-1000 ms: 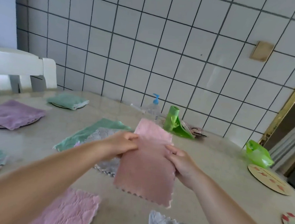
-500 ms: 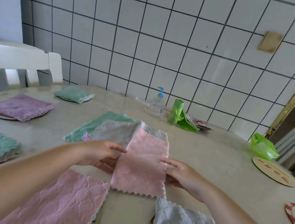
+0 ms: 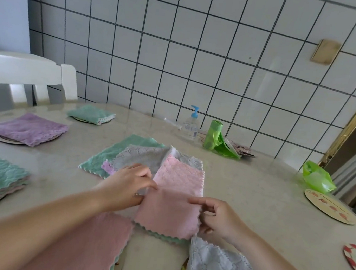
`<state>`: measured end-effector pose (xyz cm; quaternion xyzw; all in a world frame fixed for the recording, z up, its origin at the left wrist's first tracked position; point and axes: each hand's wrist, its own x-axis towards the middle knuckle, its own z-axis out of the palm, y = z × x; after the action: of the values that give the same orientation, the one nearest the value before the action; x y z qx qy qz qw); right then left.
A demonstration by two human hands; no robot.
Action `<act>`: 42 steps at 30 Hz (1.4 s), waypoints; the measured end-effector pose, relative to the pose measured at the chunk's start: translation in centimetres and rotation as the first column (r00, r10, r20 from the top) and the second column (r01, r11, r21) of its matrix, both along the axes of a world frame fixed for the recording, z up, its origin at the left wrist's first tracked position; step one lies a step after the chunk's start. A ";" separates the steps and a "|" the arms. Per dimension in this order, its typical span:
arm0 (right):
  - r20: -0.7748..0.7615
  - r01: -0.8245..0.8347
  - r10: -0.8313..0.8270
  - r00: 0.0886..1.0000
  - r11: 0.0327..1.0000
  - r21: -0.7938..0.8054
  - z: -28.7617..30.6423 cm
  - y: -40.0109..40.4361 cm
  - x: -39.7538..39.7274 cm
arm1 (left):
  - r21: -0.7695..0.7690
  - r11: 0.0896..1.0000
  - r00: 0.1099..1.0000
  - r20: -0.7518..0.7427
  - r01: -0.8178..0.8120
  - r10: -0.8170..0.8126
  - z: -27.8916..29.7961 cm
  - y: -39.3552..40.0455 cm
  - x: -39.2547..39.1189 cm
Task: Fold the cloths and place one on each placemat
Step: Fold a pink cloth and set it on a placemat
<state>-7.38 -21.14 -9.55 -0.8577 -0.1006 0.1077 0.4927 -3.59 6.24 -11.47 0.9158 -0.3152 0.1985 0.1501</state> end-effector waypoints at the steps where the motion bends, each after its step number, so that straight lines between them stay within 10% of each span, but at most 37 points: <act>1: 0.113 0.018 -0.008 0.994 0.996 -0.086 -0.3 -0.1 0.1 | 0.074 0.997 0.992 0.118 0.033 -0.041 -0.1 0.0 0.1; 6: 0.382 0.074 0.018 0.924 0.971 -0.226 -0.4 -0.8 1.7 | 0.052 0.976 0.977 -0.024 0.213 -0.212 0.7 -0.3 1.2; 9: 0.265 0.092 -0.077 0.961 0.995 -0.043 -0.3 -0.6 3.6 | -0.284 0.959 0.925 -0.358 0.021 -0.126 1.5 -1.0 2.2; 15: 0.213 0.363 -0.379 0.901 0.925 0.110 -0.5 0.8 8.0 | -0.509 0.834 0.878 -0.475 -0.213 -0.065 2.4 -4.1 6.8; 24: -0.135 0.529 -0.517 0.845 0.844 0.082 -4.2 0.0 13.8 | -0.380 0.788 0.745 -0.652 -0.484 0.143 0.5 -6.3 10.6; 42: 0.150 0.519 -0.514 0.845 0.855 0.005 -2.9 1.3 11.4 | -0.305 0.861 0.731 -0.674 -0.407 0.106 0.6 -6.4 10.8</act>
<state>3.99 -19.88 -12.44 -0.8672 0.0999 -0.0899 0.4796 7.19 -0.21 -10.89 0.9059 -0.0599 -0.0394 0.4174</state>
